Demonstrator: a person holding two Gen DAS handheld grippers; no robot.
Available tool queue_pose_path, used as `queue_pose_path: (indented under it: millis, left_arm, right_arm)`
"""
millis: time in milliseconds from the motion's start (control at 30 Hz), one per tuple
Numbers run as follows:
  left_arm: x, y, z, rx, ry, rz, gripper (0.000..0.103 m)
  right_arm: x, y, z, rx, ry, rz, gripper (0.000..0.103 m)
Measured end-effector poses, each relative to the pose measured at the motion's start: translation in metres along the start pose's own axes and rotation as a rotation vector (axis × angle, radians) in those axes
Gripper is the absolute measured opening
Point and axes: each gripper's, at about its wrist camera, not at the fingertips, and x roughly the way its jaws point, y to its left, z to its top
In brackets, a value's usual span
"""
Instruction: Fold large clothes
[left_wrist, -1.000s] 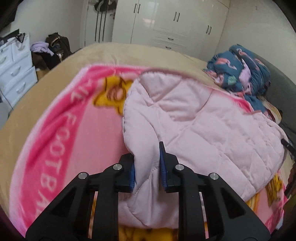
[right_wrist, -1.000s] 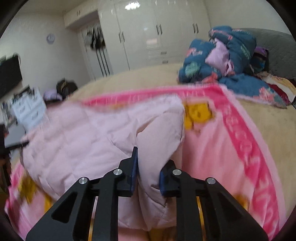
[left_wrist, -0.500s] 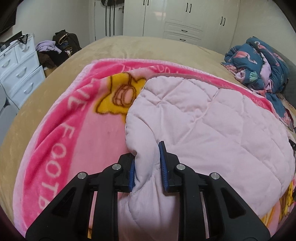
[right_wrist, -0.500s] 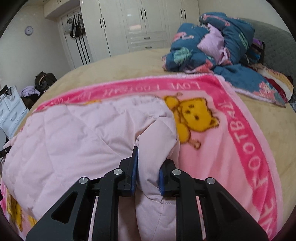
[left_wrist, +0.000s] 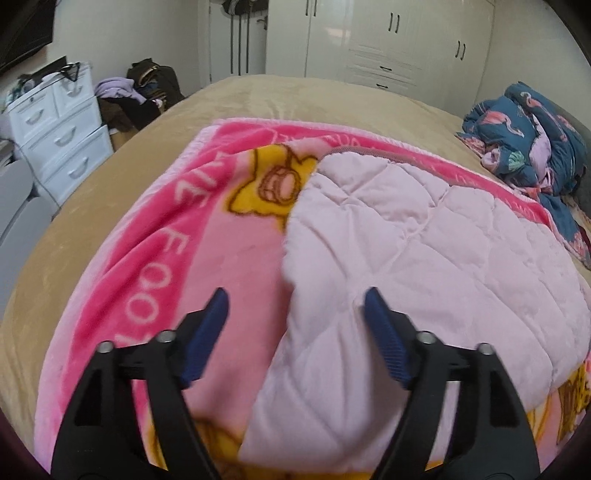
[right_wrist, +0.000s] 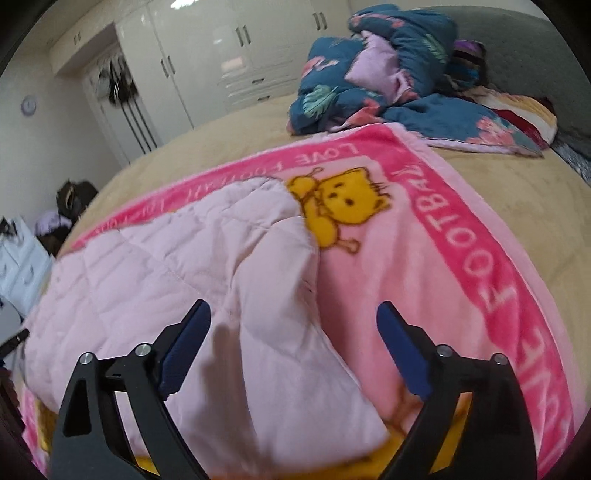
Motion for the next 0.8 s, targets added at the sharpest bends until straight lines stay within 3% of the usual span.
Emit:
queue_pose_path:
  millis: [67,300,467,633,733,800]
  left_arm:
    - [-0.01,0.005,-0.006,-0.023,-0.007,0.003,0.083]
    - [-0.027,0.022,-0.041,-0.127,0.041,-0.049,0.083]
    - [-0.034,0.036,-0.072,-0.297,0.085,-0.153,0.083]
    - [-0.025,0.034,-0.088,-0.449,0.139,-0.297,0.083]
    - [-0.012,0.025,-0.087,-0.492,0.167,-0.334,0.083]
    - [0.0,0.017,-0.085,-0.518,0.188,-0.338,0.09]
  right_arm:
    - [-0.016,-0.008,-0.01,0.042,-0.016,0.036,0.099]
    - [-0.037,-0.028,-0.052,0.174,0.045,0.123,0.099]
    - [-0.036,-0.033,-0.076,0.291,0.084,0.179,0.099]
    - [-0.024,-0.014,-0.086,0.269,0.127,0.202,0.099]
    - [-0.015,-0.008,-0.089,0.317,0.147,0.231,0.099]
    - [-0.005,-0.003,-0.087,0.332,0.159,0.239,0.099]
